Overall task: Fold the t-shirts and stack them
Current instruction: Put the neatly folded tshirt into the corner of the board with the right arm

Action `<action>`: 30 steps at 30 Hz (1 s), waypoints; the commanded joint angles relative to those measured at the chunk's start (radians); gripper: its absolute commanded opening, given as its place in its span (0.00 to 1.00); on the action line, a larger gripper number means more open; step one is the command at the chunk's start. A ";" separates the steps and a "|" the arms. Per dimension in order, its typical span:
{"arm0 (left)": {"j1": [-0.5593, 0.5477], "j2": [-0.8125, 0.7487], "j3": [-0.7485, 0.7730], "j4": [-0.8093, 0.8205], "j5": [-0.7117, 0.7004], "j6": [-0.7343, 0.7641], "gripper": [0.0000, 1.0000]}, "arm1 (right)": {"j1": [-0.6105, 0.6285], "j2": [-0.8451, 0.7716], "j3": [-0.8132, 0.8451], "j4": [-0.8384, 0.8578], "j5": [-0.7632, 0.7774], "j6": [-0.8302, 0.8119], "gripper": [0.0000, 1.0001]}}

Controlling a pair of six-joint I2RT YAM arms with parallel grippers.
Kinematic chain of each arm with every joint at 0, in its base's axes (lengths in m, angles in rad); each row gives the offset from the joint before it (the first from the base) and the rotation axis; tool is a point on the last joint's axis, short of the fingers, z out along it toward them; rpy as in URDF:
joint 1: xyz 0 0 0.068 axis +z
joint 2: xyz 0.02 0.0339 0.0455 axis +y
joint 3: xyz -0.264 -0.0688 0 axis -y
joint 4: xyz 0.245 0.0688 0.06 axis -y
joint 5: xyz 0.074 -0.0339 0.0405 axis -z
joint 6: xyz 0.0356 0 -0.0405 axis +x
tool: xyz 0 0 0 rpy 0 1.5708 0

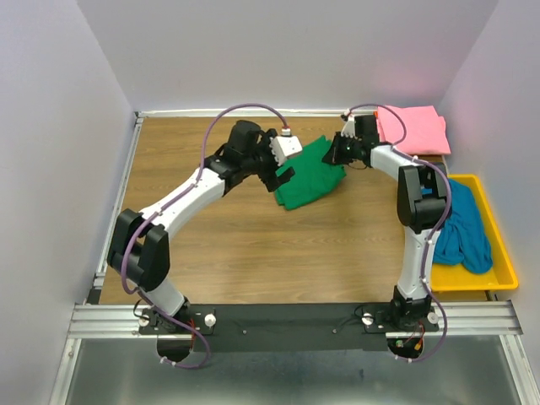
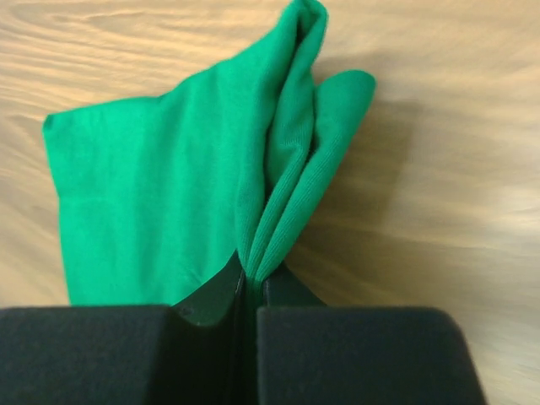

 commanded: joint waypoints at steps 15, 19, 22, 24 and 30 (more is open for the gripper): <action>0.104 -0.209 -0.208 -0.124 0.085 -0.108 0.96 | -0.154 0.040 0.430 -0.335 0.260 -0.600 0.01; 0.104 -0.232 -0.236 -0.118 0.073 -0.117 0.96 | -0.162 0.056 0.509 -0.341 0.302 -0.645 0.01; 0.104 -0.244 -0.246 -0.113 0.067 -0.121 0.95 | -0.170 0.065 0.565 -0.344 0.322 -0.670 0.01; 0.104 -0.252 -0.248 -0.111 0.062 -0.123 0.96 | -0.171 0.074 0.588 -0.348 0.331 -0.677 0.01; 0.106 -0.269 -0.256 -0.111 0.033 -0.111 0.96 | -0.173 0.073 0.648 -0.353 0.350 -0.693 0.00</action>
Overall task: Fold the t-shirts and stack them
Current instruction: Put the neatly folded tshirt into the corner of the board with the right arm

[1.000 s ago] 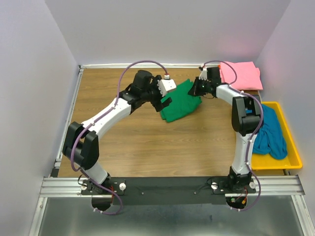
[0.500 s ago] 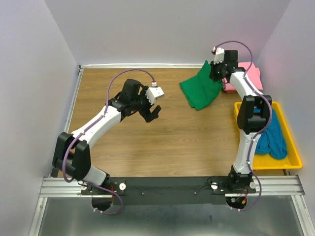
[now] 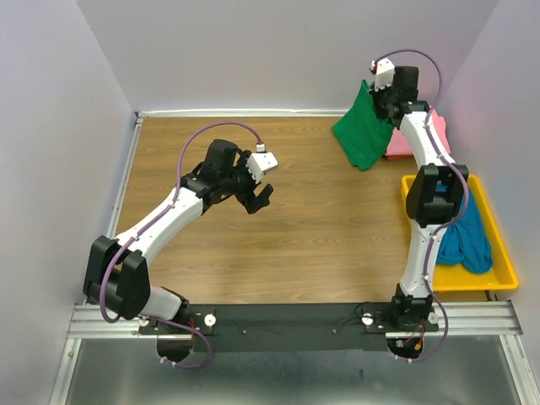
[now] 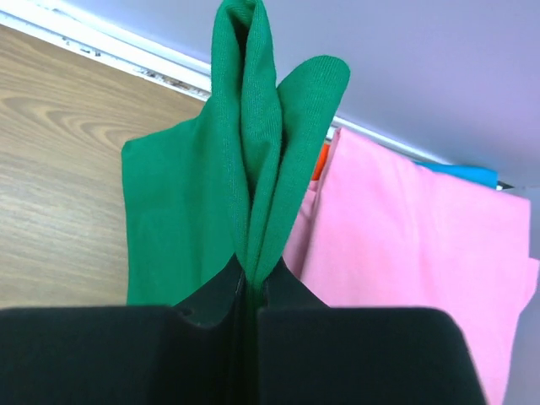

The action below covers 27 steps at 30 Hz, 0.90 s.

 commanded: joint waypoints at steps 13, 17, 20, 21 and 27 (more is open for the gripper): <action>0.003 -0.037 -0.003 0.024 -0.022 -0.021 0.96 | -0.007 -0.023 0.134 -0.030 0.056 -0.049 0.01; 0.003 -0.057 -0.018 0.033 -0.033 -0.021 0.96 | -0.007 -0.027 0.163 -0.039 0.057 -0.043 0.01; 0.003 -0.063 -0.029 0.036 -0.036 -0.020 0.96 | -0.007 -0.036 0.174 -0.043 0.056 -0.018 0.01; 0.003 -0.068 -0.032 0.036 -0.036 -0.021 0.96 | -0.005 -0.041 0.178 -0.046 0.053 -0.017 0.00; 0.003 -0.077 -0.043 0.036 -0.038 -0.020 0.96 | -0.007 -0.064 0.198 -0.059 0.039 0.002 0.01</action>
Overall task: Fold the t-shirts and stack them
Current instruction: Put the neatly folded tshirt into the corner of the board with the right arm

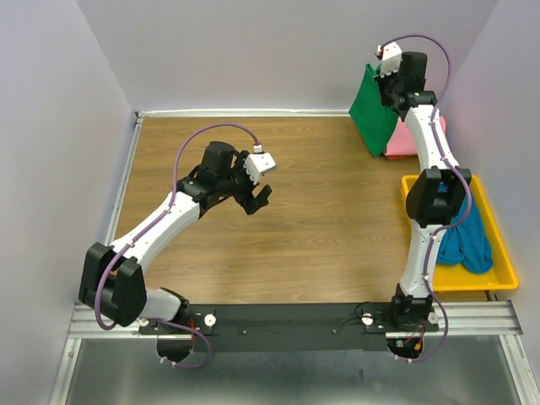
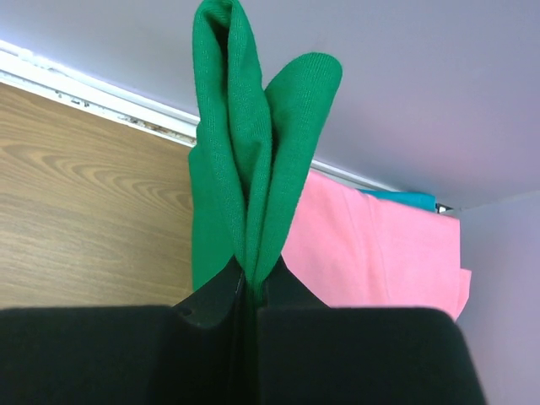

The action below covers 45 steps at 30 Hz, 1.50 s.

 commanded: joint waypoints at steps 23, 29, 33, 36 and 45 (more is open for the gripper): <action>0.004 -0.011 -0.028 0.023 -0.017 -0.007 0.96 | -0.061 -0.076 0.081 -0.021 0.000 0.000 0.00; 0.003 -0.010 -0.025 0.020 -0.016 -0.009 0.96 | -0.089 -0.042 0.086 -0.020 0.001 -0.028 0.01; 0.003 -0.008 -0.028 0.017 -0.017 -0.007 0.96 | -0.109 -0.027 0.090 -0.020 0.003 -0.044 0.01; 0.003 -0.005 -0.028 0.013 -0.016 -0.006 0.96 | -0.124 -0.012 0.093 -0.020 0.001 -0.054 0.01; 0.003 0.018 -0.013 0.003 -0.019 -0.006 0.96 | -0.164 0.027 0.076 -0.020 -0.025 -0.104 0.01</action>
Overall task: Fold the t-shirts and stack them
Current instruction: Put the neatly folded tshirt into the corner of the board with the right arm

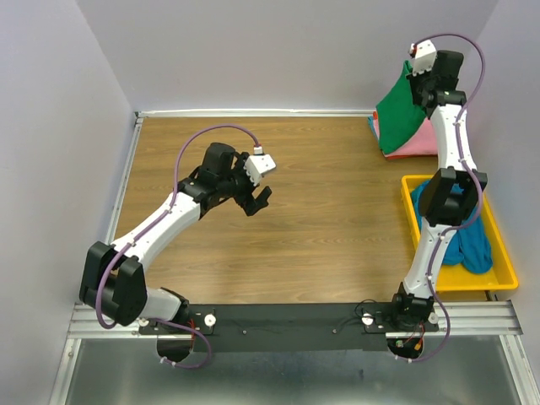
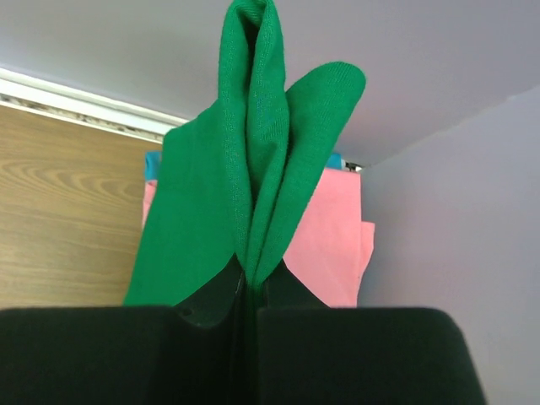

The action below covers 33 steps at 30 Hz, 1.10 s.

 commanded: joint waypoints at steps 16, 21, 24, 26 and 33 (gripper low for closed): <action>0.003 0.072 0.021 -0.012 -0.011 -0.003 0.96 | -0.096 0.155 0.118 0.025 -0.060 -0.165 0.00; 0.004 0.092 0.031 -0.018 -0.014 0.008 0.96 | -0.117 0.207 0.139 0.034 -0.081 -0.197 0.00; 0.003 0.100 0.031 -0.021 -0.015 0.011 0.96 | -0.132 0.236 0.156 0.048 -0.090 -0.212 0.00; 0.003 0.104 0.031 -0.027 -0.020 0.012 0.96 | -0.140 0.254 0.162 0.074 -0.089 -0.223 0.02; 0.003 0.101 0.060 -0.049 -0.022 0.014 0.96 | -0.143 0.281 0.195 0.140 0.028 -0.173 0.85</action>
